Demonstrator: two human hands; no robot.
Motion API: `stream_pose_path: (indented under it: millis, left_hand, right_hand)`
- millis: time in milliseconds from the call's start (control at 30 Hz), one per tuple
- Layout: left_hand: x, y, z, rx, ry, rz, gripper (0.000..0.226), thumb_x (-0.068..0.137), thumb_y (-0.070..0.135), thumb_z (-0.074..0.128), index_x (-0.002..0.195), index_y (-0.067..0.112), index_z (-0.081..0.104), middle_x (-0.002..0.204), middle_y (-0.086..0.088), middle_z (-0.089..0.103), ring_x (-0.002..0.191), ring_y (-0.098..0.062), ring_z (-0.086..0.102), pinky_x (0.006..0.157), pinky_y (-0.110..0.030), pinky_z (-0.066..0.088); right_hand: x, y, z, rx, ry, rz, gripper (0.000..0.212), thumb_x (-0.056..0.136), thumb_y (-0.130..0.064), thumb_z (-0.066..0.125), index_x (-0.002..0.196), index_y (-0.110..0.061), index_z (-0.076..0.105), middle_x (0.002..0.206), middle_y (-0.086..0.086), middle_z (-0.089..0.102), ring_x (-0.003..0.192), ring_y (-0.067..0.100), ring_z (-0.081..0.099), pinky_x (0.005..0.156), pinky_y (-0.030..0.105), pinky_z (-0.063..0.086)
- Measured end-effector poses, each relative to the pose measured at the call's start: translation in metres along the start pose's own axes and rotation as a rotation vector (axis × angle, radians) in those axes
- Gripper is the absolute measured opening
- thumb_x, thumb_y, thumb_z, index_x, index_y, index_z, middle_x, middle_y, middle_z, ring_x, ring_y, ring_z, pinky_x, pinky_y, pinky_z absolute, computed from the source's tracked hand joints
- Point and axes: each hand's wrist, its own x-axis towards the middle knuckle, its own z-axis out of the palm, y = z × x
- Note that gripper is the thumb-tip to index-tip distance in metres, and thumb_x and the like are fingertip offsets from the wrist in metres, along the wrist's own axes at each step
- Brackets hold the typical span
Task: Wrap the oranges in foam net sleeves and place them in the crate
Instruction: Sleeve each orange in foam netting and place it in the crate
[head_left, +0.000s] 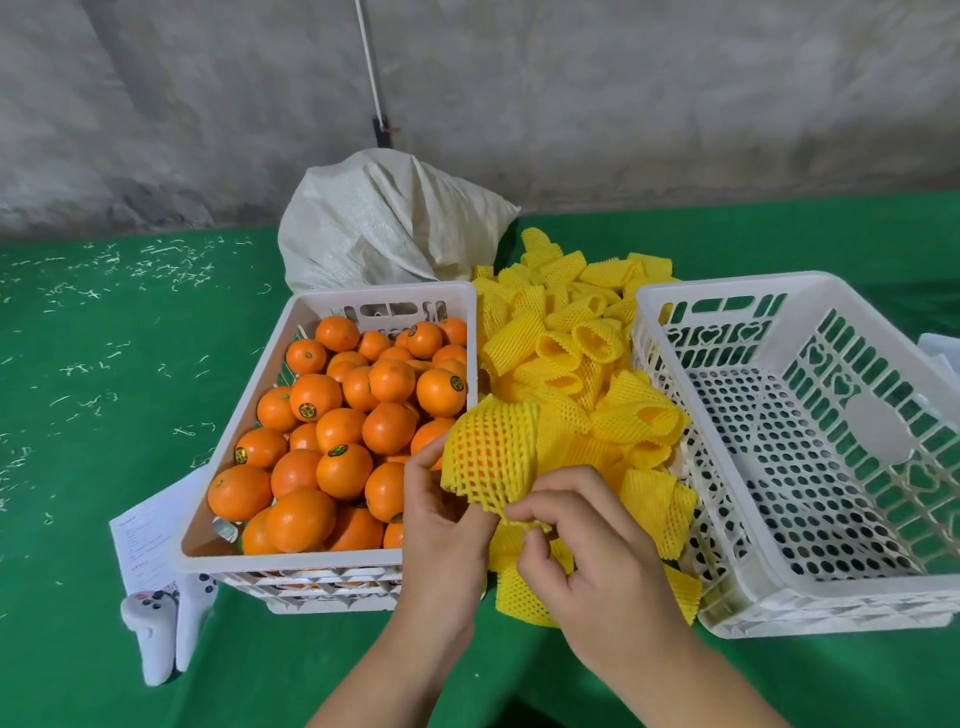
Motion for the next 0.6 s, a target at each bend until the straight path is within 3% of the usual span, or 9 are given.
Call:
stream_pose_path:
  millis: [100, 200, 300, 367, 467, 533, 600]
  left_hand:
    - [-0.002, -0.003, 0.009, -0.177, -0.003, -0.089, 0.060, 0.065, 0.011, 0.077, 0.121, 0.031, 0.063, 0.103, -0.011, 0.071, 0.089, -0.022, 0.067, 0.074, -0.036, 0.057]
    - [-0.003, -0.001, 0.016, -0.273, -0.106, -0.143, 0.057, 0.065, 0.013, 0.078, 0.119, 0.028, 0.066, 0.109, -0.016, 0.071, 0.097, -0.027, 0.071, 0.079, -0.037, 0.060]
    - [0.001, 0.001, 0.019, -0.318, -0.095, -0.116, 0.057, 0.066, 0.009, 0.076, 0.121, 0.022, 0.066, 0.117, -0.018, 0.072, 0.106, -0.032, 0.072, 0.085, -0.040, 0.061]
    - [0.003, 0.001, 0.021, -0.360, -0.093, -0.116, 0.053, 0.081, 0.012, 0.074, 0.132, 0.012, 0.059, 0.124, -0.021, 0.070, 0.113, -0.036, 0.070, 0.093, -0.045, 0.059]
    - [0.005, 0.000, 0.022, -0.351, -0.088, -0.136, 0.044, 0.092, 0.013, 0.062, 0.133, 0.004, 0.052, 0.110, -0.014, 0.069, 0.099, -0.028, 0.068, 0.083, -0.041, 0.058]
    - [0.004, -0.001, 0.024, -0.351, -0.063, -0.134, 0.050, 0.086, 0.016, 0.073, 0.132, 0.006, 0.056, 0.107, -0.016, 0.069, 0.097, -0.028, 0.067, 0.079, -0.038, 0.058]
    - [0.004, -0.003, 0.027, -0.322, -0.017, -0.115, 0.058, 0.073, 0.024, 0.085, 0.125, 0.017, 0.062, 0.111, -0.014, 0.072, 0.099, -0.028, 0.070, 0.081, -0.037, 0.060]
  right_hand:
    - [0.003, -0.001, 0.001, -0.008, 0.039, 0.025, 0.031, 0.085, -0.012, 0.059, 0.115, -0.017, 0.060, 0.113, -0.005, 0.051, 0.103, 0.007, 0.055, 0.084, 0.015, 0.046]
    - [0.009, 0.004, -0.001, 0.055, 0.096, 0.212, 0.054, 0.079, -0.022, 0.059, 0.132, -0.026, 0.049, 0.122, -0.014, 0.041, 0.116, 0.000, 0.048, 0.091, 0.010, 0.042]
    - [0.011, 0.013, -0.007, 0.024, 0.173, 0.139, 0.039, 0.088, -0.014, 0.055, 0.126, -0.020, 0.057, 0.116, -0.009, 0.049, 0.110, 0.001, 0.053, 0.084, 0.013, 0.047]
    - [0.008, 0.019, -0.007, -0.029, 0.226, 0.058, 0.023, 0.091, -0.007, 0.055, 0.111, -0.010, 0.066, 0.107, -0.002, 0.053, 0.100, 0.006, 0.057, 0.079, 0.016, 0.048]
    - [-0.002, 0.020, 0.001, -0.036, 0.155, 0.026, 0.018, 0.090, -0.008, 0.058, 0.106, -0.009, 0.068, 0.105, -0.002, 0.054, 0.097, 0.007, 0.058, 0.077, 0.017, 0.049]
    - [-0.006, 0.021, 0.001, 0.019, 0.062, 0.101, 0.017, 0.090, -0.015, 0.059, 0.106, -0.018, 0.063, 0.105, -0.006, 0.054, 0.098, 0.007, 0.058, 0.078, 0.021, 0.049]
    - [-0.003, 0.021, -0.005, 0.227, 0.120, 0.326, 0.016, 0.089, -0.032, 0.061, 0.104, -0.026, 0.061, 0.100, -0.010, 0.057, 0.093, 0.010, 0.059, 0.080, 0.028, 0.047]
